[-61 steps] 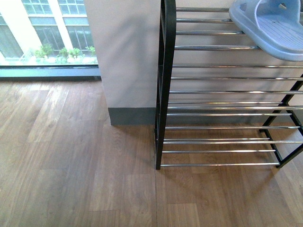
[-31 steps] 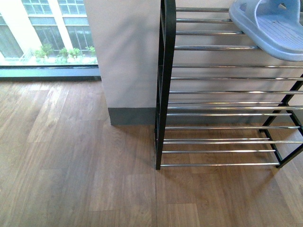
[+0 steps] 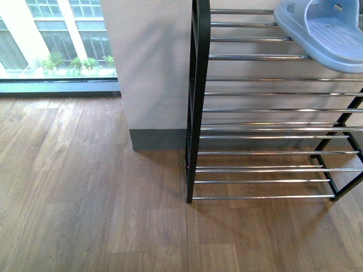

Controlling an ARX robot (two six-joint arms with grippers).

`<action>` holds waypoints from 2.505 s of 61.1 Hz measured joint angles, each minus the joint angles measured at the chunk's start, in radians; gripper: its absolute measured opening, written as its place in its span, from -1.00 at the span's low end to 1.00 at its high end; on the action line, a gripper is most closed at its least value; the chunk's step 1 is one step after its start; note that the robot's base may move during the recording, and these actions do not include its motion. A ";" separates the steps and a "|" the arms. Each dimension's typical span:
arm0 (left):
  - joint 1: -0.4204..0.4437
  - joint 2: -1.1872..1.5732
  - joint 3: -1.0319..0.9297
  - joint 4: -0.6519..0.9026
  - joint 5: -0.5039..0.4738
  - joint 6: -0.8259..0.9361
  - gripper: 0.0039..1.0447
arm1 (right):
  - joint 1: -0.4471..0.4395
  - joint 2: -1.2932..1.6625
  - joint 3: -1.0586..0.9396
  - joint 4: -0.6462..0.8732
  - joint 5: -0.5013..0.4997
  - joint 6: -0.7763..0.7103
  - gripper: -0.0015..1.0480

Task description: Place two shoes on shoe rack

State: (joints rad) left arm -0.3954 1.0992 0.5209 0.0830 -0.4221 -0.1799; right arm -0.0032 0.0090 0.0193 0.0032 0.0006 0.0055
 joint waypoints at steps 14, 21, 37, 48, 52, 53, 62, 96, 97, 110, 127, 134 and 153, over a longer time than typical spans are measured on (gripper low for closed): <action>0.000 0.000 0.000 0.000 0.000 0.000 -0.97 | 0.000 -0.003 0.000 0.000 0.000 0.000 -0.97; 0.000 0.000 0.000 0.000 -0.001 0.000 -0.97 | 0.000 -0.003 0.000 0.000 0.000 0.000 -0.97; 0.000 0.000 0.000 0.000 0.000 0.000 -0.97 | 0.000 -0.003 0.000 0.000 0.000 -0.002 -0.07; 0.004 -0.001 0.000 0.000 -0.008 0.000 -0.97 | 0.000 -0.003 0.000 0.000 -0.004 -0.002 0.56; 0.003 0.000 0.000 0.000 -0.004 0.000 -0.97 | 0.000 -0.003 0.000 0.000 -0.004 -0.002 0.85; 0.003 0.000 0.000 0.000 -0.005 0.000 -0.97 | 0.000 -0.003 0.000 0.000 -0.004 -0.002 0.84; 0.003 0.000 0.000 0.000 -0.001 0.000 -0.97 | 0.002 -0.003 0.000 0.000 0.003 -0.002 0.82; -0.011 0.021 -0.004 0.098 -0.018 0.002 -0.97 | 0.003 -0.004 0.000 -0.003 0.003 -0.002 0.82; -0.013 0.026 0.002 0.100 -0.016 0.004 -0.97 | 0.003 -0.004 0.000 -0.003 0.003 -0.002 0.82; -0.029 0.214 0.269 0.046 0.111 0.044 -0.97 | 0.003 -0.004 0.000 -0.003 0.003 -0.002 0.82; -0.026 0.507 0.660 -0.091 0.253 -0.031 -0.97 | 0.003 -0.004 0.000 -0.003 0.003 -0.002 0.82; -0.029 0.616 0.765 -0.126 0.325 -0.078 -0.97 | 0.003 -0.004 0.000 -0.003 0.003 -0.002 0.82; -0.037 0.834 0.886 -0.167 0.376 -0.199 -0.97 | 0.003 -0.004 0.000 -0.003 0.003 -0.002 0.82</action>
State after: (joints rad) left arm -0.4328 1.9335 1.4071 -0.0837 -0.0463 -0.3790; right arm -0.0006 0.0051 0.0193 0.0006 0.0032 0.0032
